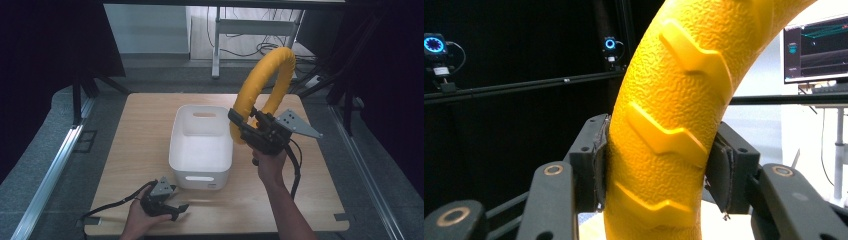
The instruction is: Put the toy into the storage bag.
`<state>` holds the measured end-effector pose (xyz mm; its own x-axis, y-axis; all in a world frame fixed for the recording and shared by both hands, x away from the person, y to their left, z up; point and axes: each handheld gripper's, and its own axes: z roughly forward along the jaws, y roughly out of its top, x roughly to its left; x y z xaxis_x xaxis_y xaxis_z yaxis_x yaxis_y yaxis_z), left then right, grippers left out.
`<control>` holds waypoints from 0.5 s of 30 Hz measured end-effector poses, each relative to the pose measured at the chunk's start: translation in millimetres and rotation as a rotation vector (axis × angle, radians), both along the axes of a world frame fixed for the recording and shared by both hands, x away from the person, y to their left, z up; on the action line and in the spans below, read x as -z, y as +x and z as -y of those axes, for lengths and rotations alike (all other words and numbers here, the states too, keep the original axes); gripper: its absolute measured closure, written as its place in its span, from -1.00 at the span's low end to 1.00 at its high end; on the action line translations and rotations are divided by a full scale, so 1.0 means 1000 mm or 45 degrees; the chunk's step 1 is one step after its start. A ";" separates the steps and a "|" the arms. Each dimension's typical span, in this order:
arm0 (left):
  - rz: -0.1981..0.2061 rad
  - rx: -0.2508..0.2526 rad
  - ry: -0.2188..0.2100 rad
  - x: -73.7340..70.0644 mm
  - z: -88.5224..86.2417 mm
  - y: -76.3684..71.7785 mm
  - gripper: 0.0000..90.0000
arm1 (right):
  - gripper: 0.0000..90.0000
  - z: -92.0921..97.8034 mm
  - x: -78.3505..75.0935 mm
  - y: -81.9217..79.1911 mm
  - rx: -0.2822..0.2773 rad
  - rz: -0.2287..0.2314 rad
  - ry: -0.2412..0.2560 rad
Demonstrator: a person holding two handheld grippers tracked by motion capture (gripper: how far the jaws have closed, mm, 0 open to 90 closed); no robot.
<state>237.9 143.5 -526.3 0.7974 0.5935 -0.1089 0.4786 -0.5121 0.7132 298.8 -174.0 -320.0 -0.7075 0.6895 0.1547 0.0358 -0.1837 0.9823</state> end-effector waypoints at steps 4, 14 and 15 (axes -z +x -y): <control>-0.002 0.000 0.000 -0.001 0.000 0.000 -0.58 | 0.08 -0.006 -0.005 0.000 -0.013 0.008 0.001; -0.001 0.006 -0.001 -0.001 -0.001 0.000 -0.59 | 0.08 -0.038 -0.009 0.001 -0.058 0.024 0.007; -0.002 0.007 -0.001 -0.001 -0.001 0.000 -0.59 | 0.08 -0.041 -0.009 0.001 -0.065 0.025 0.011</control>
<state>237.5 144.3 -525.3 0.8006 0.5890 -0.1106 0.4766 -0.5140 0.7132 299.4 -132.6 -311.3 -0.7444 0.6515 0.1464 0.0263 -0.1905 0.9813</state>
